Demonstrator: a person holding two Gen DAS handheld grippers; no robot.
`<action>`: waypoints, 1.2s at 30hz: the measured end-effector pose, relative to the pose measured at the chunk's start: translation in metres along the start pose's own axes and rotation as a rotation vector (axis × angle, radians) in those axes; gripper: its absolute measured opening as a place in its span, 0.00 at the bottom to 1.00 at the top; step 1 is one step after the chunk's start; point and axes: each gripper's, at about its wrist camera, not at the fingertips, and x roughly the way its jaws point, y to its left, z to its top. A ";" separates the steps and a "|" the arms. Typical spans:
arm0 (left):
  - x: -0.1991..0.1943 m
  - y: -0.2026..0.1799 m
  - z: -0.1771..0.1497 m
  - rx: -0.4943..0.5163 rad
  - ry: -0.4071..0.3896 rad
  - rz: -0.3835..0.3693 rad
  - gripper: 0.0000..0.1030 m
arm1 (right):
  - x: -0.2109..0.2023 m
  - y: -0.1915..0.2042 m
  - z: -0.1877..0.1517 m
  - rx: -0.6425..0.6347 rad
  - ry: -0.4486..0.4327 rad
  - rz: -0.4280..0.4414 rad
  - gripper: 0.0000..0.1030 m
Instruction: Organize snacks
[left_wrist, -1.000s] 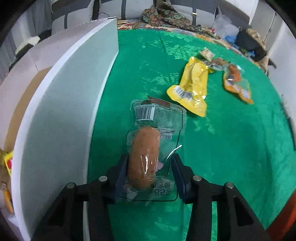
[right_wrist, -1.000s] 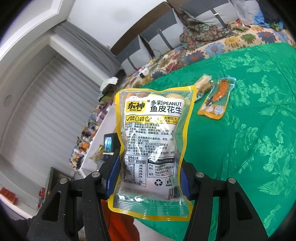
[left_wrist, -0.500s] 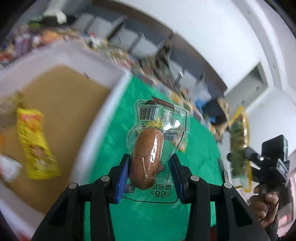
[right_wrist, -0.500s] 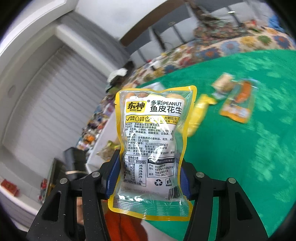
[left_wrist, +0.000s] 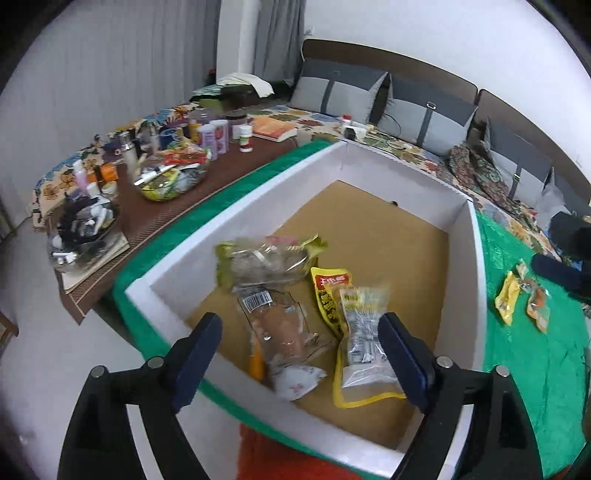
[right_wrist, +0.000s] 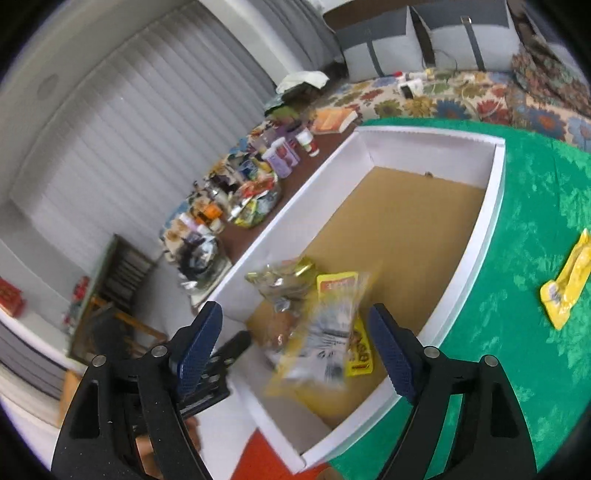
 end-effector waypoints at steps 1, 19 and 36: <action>0.002 -0.005 -0.001 0.005 -0.003 0.007 0.88 | -0.004 -0.002 -0.002 -0.008 -0.018 -0.007 0.81; -0.016 -0.161 -0.021 0.327 -0.049 -0.024 0.89 | -0.146 -0.259 -0.160 0.093 -0.020 -0.739 0.81; -0.029 -0.303 -0.055 0.574 -0.063 -0.062 0.90 | -0.214 -0.339 -0.216 0.241 -0.124 -0.891 0.83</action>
